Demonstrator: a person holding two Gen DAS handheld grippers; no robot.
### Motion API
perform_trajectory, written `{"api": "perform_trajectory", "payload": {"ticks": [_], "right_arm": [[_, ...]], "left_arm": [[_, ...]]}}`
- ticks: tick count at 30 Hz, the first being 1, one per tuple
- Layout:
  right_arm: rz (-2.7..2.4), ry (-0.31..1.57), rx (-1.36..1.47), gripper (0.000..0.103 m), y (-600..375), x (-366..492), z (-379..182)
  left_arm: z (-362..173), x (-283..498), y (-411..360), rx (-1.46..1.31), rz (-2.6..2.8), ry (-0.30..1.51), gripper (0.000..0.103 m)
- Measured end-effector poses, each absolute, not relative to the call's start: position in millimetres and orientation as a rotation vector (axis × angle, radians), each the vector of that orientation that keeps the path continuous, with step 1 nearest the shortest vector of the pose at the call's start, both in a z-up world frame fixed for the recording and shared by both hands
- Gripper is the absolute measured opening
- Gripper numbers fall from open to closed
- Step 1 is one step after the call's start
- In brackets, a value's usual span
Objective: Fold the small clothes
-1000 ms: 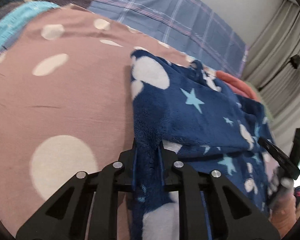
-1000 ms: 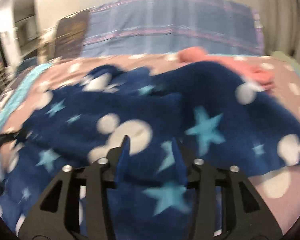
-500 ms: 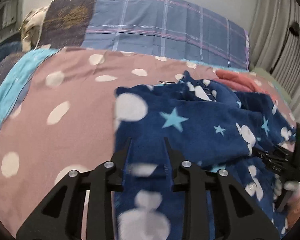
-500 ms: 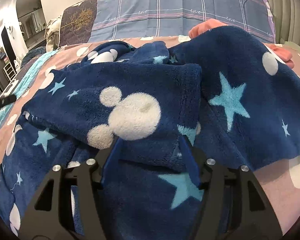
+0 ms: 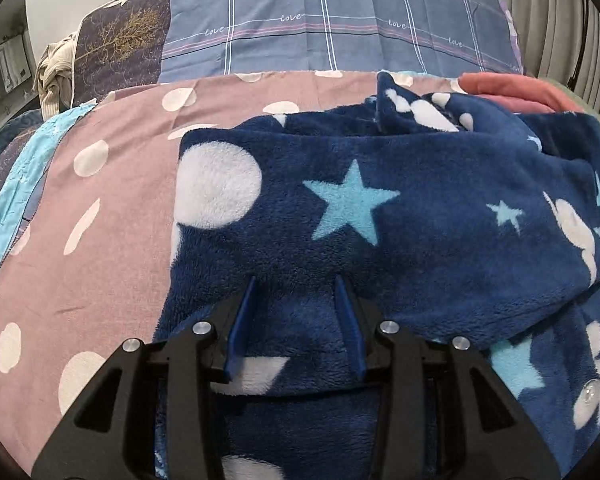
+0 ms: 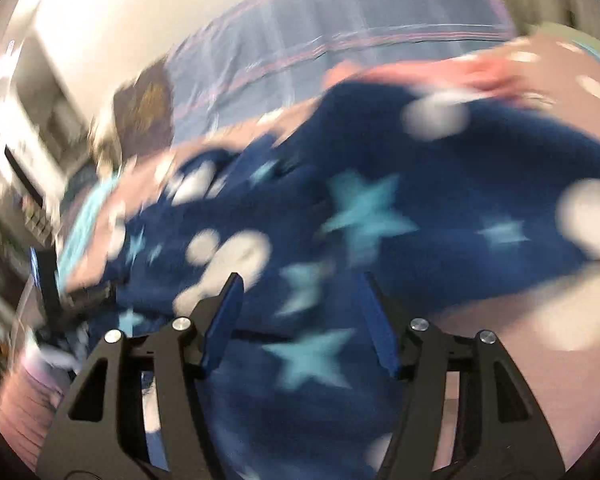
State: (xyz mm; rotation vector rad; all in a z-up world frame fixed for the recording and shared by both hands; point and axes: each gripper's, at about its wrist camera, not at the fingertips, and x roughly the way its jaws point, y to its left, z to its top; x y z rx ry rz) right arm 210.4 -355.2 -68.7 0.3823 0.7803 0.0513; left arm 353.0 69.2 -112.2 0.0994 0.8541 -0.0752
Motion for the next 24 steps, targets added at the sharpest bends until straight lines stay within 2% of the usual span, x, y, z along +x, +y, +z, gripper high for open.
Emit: {"api": "perform_trajectory", "payload": {"ticks": [5,9,14,17,18,19,20,21,24], "right_arm": [[-0.293,0.665,0.487,0.061,-493,139,-35],[-0.504,0.536,0.873,0.063,-607,55,-48],[-0.469,0.471,1.11,0.063,-655,38,-81],[-0.454,0.443,1.137,0.062,-667,55,-84],[-0.476,0.443,1.135,0.057,-668,63,-84],[-0.494,0.452,1.137,0.039,-668,67,-85],[-0.493,0.474,1.152,0.017,-667,76,-87],[-0.457,0.486,1.177,0.01,-664,84,-89],[-0.384,0.454,1.11,0.01,-637,104,-62]], "left_arm": [[-115,354,59,0.128,-0.062,0.851,0.042],[-115,354,60,0.126,-0.063,0.852,0.042],[-115,352,59,0.13,-0.06,0.848,0.042],[-114,352,59,0.126,-0.061,0.847,0.042],[-114,352,60,0.124,-0.062,0.846,0.042],[-114,352,60,0.122,-0.063,0.846,0.042],[-114,352,60,0.119,-0.064,0.846,0.042],[-114,352,60,0.118,-0.065,0.846,0.042],[-114,352,62,0.11,-0.069,0.846,0.042]]}}
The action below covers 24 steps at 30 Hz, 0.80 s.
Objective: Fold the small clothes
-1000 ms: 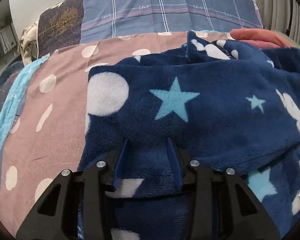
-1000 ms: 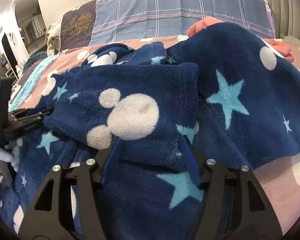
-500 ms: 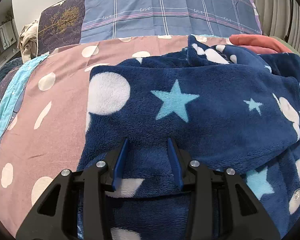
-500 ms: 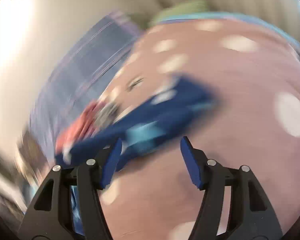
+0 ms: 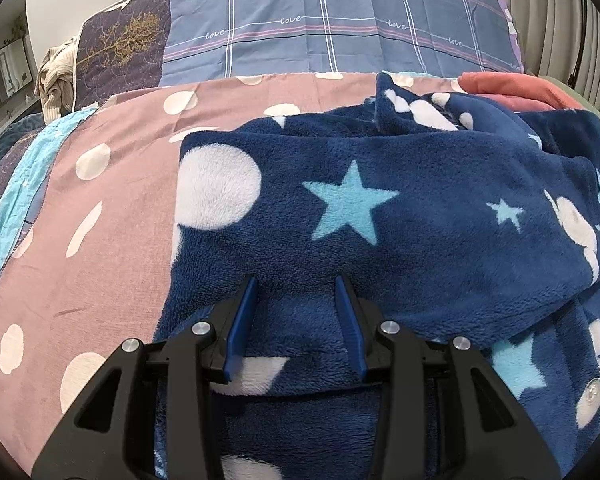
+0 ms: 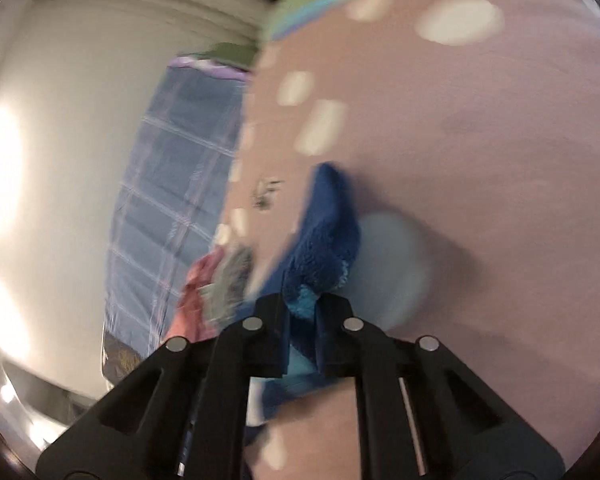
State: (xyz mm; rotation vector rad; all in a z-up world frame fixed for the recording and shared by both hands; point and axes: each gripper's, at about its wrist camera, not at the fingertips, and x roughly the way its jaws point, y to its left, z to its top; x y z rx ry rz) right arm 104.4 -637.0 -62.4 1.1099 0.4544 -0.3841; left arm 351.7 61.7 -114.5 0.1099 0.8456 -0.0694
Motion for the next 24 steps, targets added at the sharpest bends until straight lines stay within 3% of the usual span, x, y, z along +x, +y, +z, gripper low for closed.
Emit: {"api": "perform_trajectory", "payload": {"ticks": [5,10,15,20,24], "right_arm": [[0.003,0.473,0.841,0.009,-509,161,9],[0.306,0.516,0.616,0.009,-361,213,33],[0.457,0.705,0.448,0.009,-234,255,-23],[0.43,0.858,0.308,0.009,-192,265,-88],[0.426,0.849,0.249,0.011,-189,254,-108]], "left_arm": [[-115,351,61,0.119,-0.065,0.843,0.043],[-114,350,64,0.1,-0.075,0.84,0.043],[-112,349,71,0.044,-0.106,0.835,0.043],[-107,348,83,-0.055,-0.172,0.818,0.047],[-87,339,86,-0.221,-0.365,0.814,0.047]]}}
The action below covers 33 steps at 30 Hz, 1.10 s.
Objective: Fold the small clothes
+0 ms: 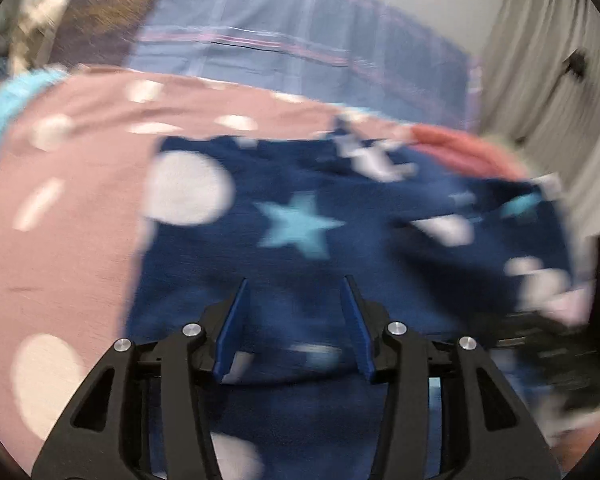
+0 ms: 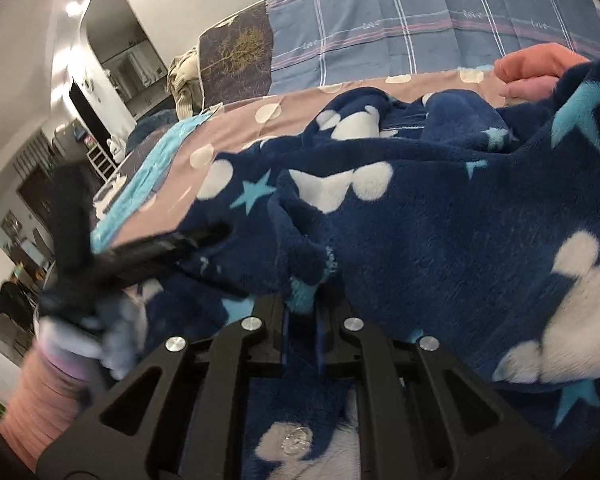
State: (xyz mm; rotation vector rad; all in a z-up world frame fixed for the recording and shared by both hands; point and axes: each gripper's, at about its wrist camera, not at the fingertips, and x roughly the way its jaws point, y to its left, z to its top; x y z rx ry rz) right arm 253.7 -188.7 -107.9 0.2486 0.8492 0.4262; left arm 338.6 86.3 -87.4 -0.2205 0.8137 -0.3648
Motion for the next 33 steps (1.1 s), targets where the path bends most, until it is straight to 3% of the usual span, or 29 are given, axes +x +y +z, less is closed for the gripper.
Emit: {"api": "perform_trajectory", "payload": {"ticks": [6,17,18,19,20,22,30,33], "right_arm": [[0.427,0.813,0.193,0.015,-175,246,-106],[0.443,0.785,0.178,0.017,-173,239,-104],[0.448,0.783,0.177,0.018,-173,239,-103],[0.452,0.782,0.181,0.019,-173,239,-103],[0.457,0.781,0.187,0.024,-174,239,-103],[0.468,0.771,0.205,0.033,-177,236,-101],[0.518,0.65,0.232,0.045,-214,213,-53],[0.459,0.656,0.218,0.047,-230,214,-46]], "left_arm": [[-74,339,43,-0.356,-0.599,0.891,0.065],[-94,373,-9,-0.427,-0.56,1.051,0.067],[-93,373,-13,-0.402,-0.547,1.048,0.065],[-91,372,-18,-0.362,-0.528,1.041,0.042],[-89,371,-22,-0.328,-0.527,1.032,0.027],[-79,372,-24,-0.302,-0.53,1.006,0.012],[32,361,22,-0.184,-0.469,0.731,0.011],[40,360,49,-0.157,-0.401,0.709,0.011]]}}
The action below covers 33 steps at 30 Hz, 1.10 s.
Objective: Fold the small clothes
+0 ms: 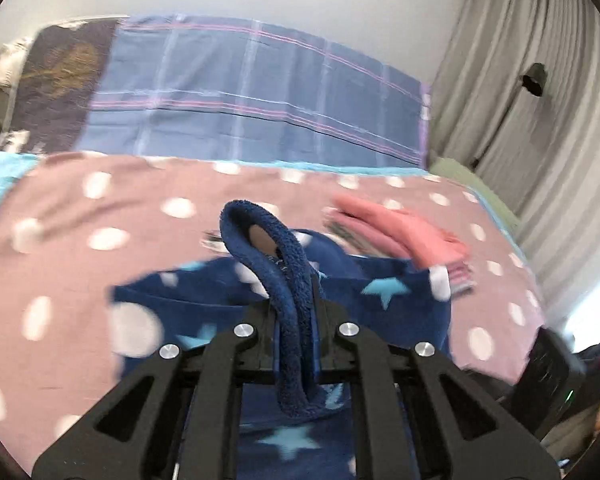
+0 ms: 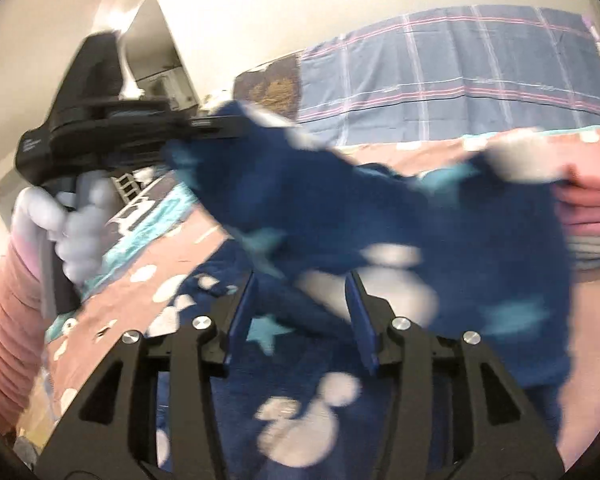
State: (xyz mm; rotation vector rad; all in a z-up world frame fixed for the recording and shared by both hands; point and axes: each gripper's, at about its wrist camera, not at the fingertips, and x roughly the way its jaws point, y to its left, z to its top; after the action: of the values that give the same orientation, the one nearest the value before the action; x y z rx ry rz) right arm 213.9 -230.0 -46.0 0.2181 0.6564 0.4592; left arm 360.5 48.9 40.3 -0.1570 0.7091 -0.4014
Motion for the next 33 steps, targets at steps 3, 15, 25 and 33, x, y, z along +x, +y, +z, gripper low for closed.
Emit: {"api": "perform_trajectory", "payload": {"ticks": [3,15,25,33], "right_arm": [[0.381,0.695,0.256,0.048,-249,222,-48],[0.166,0.849,0.33,0.048,-285,246,-84],[0.042,0.705,0.347,0.049,-320,248,-29],[-0.099,0.928,0.088,0.058,-285,352,-10]], "left_arm": [[10,370,82,-0.175,-0.325,0.793,0.012],[-53,364,110,-0.064,-0.146,0.818,0.037],[-106,358,53,0.08,-0.244,0.815,0.042],[-107,351,47,0.115,-0.219,0.8,0.043]]}}
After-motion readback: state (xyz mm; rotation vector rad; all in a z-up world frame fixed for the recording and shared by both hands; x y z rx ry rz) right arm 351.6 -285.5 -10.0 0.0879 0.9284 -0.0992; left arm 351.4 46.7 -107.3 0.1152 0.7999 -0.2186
